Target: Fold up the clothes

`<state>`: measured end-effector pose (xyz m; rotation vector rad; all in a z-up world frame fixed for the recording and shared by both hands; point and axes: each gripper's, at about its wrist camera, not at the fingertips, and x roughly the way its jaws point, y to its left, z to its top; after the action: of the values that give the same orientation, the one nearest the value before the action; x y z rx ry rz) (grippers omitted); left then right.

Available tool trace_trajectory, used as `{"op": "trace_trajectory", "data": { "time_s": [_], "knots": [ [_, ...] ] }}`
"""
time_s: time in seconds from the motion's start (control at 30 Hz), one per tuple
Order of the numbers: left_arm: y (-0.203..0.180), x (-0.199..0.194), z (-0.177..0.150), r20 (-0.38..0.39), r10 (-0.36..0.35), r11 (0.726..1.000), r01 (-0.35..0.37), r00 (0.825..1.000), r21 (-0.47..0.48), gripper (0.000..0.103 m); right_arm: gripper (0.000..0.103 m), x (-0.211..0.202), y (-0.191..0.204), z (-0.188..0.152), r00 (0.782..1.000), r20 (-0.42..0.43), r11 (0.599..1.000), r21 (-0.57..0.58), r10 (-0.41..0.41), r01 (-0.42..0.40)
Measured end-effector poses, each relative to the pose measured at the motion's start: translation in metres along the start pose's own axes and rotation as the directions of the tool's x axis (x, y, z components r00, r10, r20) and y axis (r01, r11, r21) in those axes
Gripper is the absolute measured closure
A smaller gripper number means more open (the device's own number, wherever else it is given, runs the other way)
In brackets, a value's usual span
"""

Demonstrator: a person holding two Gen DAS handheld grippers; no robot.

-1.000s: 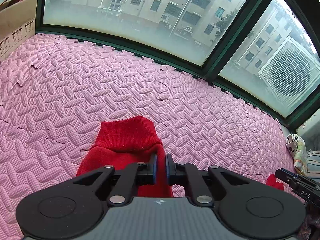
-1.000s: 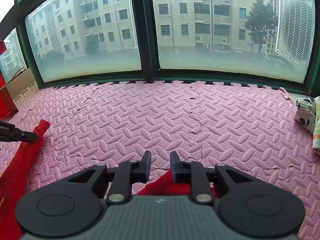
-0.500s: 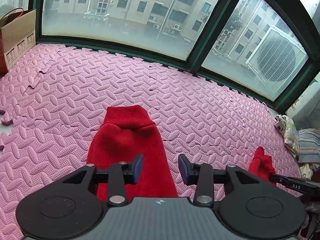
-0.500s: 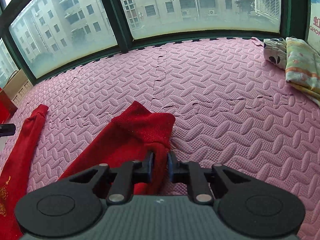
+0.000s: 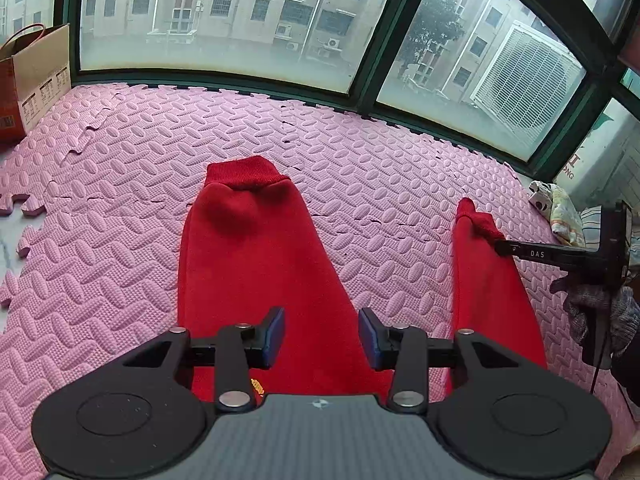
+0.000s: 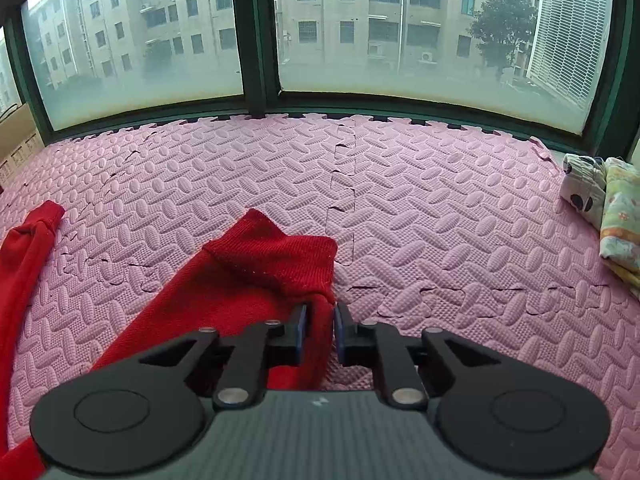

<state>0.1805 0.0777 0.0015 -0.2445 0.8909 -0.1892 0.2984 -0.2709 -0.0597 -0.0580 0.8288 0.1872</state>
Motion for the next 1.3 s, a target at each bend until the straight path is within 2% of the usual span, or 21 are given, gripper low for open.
{"op": "trace_trajectory", "data": {
  "time_s": [0.07, 0.13, 0.2, 0.27, 0.4, 0.5, 0.57, 0.73, 0.87, 1.03, 1.13, 1.3],
  "knots": [
    [0.008, -0.01, -0.008, -0.001, 0.003, 1.0, -0.003, 1.0, -0.026, 0.059, 0.082, -0.01, 0.001, -0.001, 1.0, 0.012, 0.999, -0.031, -0.008, 0.009],
    [0.013, -0.019, -0.019, -0.008, 0.001, 0.999, -0.002, 1.0, -0.036, 0.059, 0.073, -0.025, 0.005, -0.004, 1.0, 0.013, 0.999, -0.054, 0.005, -0.004],
    [0.014, -0.026, -0.032, -0.019, -0.003, 0.999, 0.003, 1.0, -0.035, 0.059, 0.067, -0.04, 0.011, -0.011, 0.999, 0.013, 0.996, -0.082, 0.034, -0.033],
    [0.016, -0.029, -0.044, -0.03, 0.003, 0.999, -0.004, 1.0, -0.043, 0.06, 0.067, -0.052, 0.02, -0.022, 0.997, 0.0, 0.993, -0.096, 0.074, -0.074],
    [0.024, -0.025, -0.062, -0.049, 0.018, 0.996, -0.022, 0.999, -0.084, 0.061, 0.06, -0.07, 0.041, -0.047, 0.99, -0.03, 0.982, -0.124, 0.137, -0.14],
    [0.035, -0.02, -0.068, -0.053, 0.038, 0.992, -0.044, 0.998, -0.119, 0.068, 0.059, -0.081, 0.058, -0.067, 0.984, -0.05, 0.973, -0.15, 0.172, -0.177],
    [0.043, -0.02, -0.071, -0.048, 0.051, 0.989, -0.057, 0.998, -0.137, 0.08, 0.059, -0.088, 0.069, -0.081, 0.979, -0.065, 0.965, -0.166, 0.194, -0.203],
    [0.046, -0.038, -0.065, -0.005, 0.033, 0.985, -0.033, 0.999, -0.166, 0.08, 0.059, -0.103, 0.099, -0.093, 0.969, -0.067, 0.942, -0.231, 0.236, -0.245],
    [0.032, -0.04, -0.057, 0.033, -0.027, 0.986, 0.032, 0.999, -0.163, 0.08, 0.059, -0.11, 0.128, -0.095, 0.955, -0.066, 0.913, -0.28, 0.29, -0.297],
    [0.02, -0.01, -0.058, -0.025, -0.041, 0.991, 0.038, 0.999, -0.13, 0.081, 0.059, -0.119, 0.165, -0.097, 0.932, -0.069, 0.87, -0.339, 0.356, -0.358],
    [0.025, 0.003, -0.062, -0.063, -0.03, 0.991, 0.021, 0.998, -0.134, 0.082, 0.059, -0.125, 0.187, -0.098, 0.916, -0.073, 0.84, -0.374, 0.395, -0.393],
    [0.035, -0.004, -0.067, -0.061, -0.027, 0.993, 0.02, 0.998, -0.12, 0.083, 0.059, -0.119, 0.224, -0.102, 0.889, -0.109, 0.784, -0.433, 0.444, -0.445]
  ]
}}
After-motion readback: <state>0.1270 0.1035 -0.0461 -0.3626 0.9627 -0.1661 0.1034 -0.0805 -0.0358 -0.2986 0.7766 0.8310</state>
